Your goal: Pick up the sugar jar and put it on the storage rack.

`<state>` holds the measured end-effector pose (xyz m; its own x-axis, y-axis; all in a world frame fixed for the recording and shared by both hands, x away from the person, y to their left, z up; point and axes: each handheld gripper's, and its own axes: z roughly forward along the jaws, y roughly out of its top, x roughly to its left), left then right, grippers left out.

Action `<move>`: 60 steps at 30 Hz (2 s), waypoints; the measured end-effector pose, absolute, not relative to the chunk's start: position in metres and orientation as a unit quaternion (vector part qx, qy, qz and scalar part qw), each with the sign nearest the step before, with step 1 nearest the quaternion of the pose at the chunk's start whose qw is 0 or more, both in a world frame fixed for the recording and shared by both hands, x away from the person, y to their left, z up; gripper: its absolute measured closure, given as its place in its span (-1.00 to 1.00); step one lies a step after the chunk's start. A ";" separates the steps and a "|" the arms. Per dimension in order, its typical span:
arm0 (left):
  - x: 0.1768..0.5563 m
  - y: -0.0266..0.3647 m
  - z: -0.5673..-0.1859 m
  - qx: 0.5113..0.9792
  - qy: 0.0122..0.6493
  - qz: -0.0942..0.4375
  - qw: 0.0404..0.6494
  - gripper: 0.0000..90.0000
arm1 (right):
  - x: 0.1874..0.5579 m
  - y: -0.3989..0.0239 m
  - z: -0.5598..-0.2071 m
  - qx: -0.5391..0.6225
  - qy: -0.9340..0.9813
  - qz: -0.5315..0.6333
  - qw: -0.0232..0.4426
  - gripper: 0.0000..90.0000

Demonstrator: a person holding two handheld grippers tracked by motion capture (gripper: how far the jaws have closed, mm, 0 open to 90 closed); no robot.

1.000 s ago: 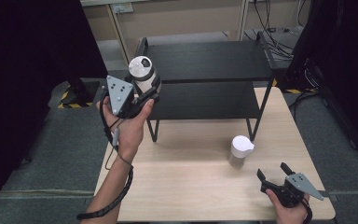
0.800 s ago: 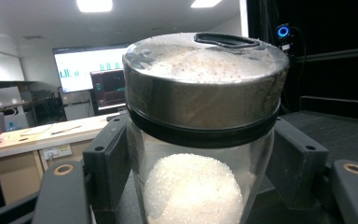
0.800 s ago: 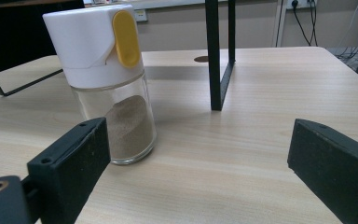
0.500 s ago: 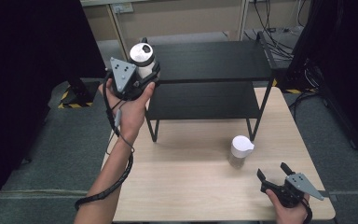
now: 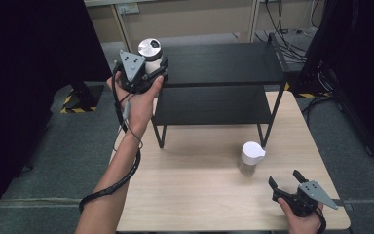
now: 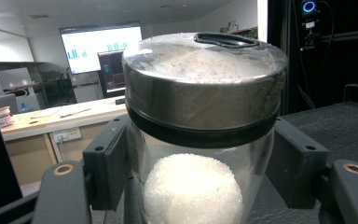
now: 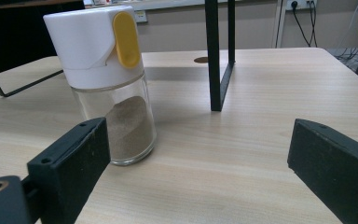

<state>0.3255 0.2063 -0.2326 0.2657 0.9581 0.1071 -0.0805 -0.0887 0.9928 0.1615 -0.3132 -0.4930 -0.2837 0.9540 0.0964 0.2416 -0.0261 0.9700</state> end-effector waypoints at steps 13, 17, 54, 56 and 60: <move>0.338 0.206 -0.235 0.576 0.395 0.460 0.548 -0.33 | 0.162 -0.313 -0.493 0.491 0.608 0.522 0.341 -0.87; 0.340 0.208 -0.234 0.578 0.395 0.454 0.550 -0.33 | 0.162 -0.313 -0.493 0.491 0.609 0.521 0.341 -0.87; 0.359 0.221 -0.228 0.570 0.418 0.408 0.578 -0.60 | 0.162 -0.313 -0.493 0.490 0.609 0.522 0.341 -0.87; 0.356 0.218 -0.229 0.567 0.414 0.422 0.574 -0.67 | 0.162 -0.313 -0.493 0.490 0.609 0.522 0.341 -0.87; 0.351 0.215 -0.230 0.564 0.405 0.434 0.574 -0.74 | 0.162 -0.313 -0.493 0.490 0.610 0.522 0.341 -0.87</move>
